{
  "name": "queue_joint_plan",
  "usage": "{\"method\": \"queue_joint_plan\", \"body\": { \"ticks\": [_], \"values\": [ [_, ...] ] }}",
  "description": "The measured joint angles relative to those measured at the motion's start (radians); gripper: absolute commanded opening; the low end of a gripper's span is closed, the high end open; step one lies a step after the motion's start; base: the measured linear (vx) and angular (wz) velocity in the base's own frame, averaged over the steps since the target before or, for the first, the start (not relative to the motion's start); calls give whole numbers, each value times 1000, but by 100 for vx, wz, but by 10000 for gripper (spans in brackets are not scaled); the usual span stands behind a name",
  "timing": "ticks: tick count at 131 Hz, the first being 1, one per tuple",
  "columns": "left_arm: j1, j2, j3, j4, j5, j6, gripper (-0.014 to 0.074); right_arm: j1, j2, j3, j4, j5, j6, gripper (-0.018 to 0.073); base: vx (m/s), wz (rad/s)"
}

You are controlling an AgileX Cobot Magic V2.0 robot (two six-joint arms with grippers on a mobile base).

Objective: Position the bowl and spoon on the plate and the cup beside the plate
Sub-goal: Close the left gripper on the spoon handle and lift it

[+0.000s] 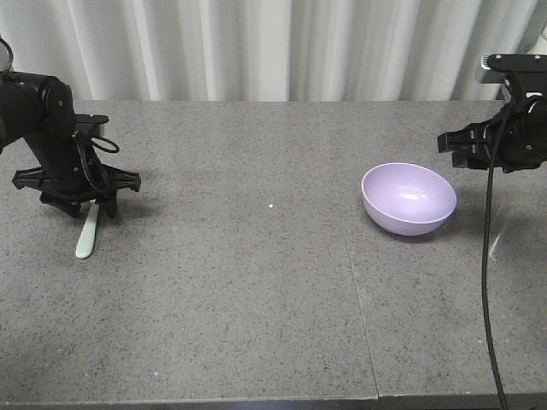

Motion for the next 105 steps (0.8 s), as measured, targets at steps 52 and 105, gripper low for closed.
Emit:
{"method": "queue_joint_plan", "body": {
  "ticks": [52,105],
  "values": [
    [-2,13,-15,-19,30,0,-9,0,0,0,0,0,0,351,0,0],
    [-2,9,-44,-10,55,18,-8,0,0,0,0,0,0,351,0,0]
  ]
}}
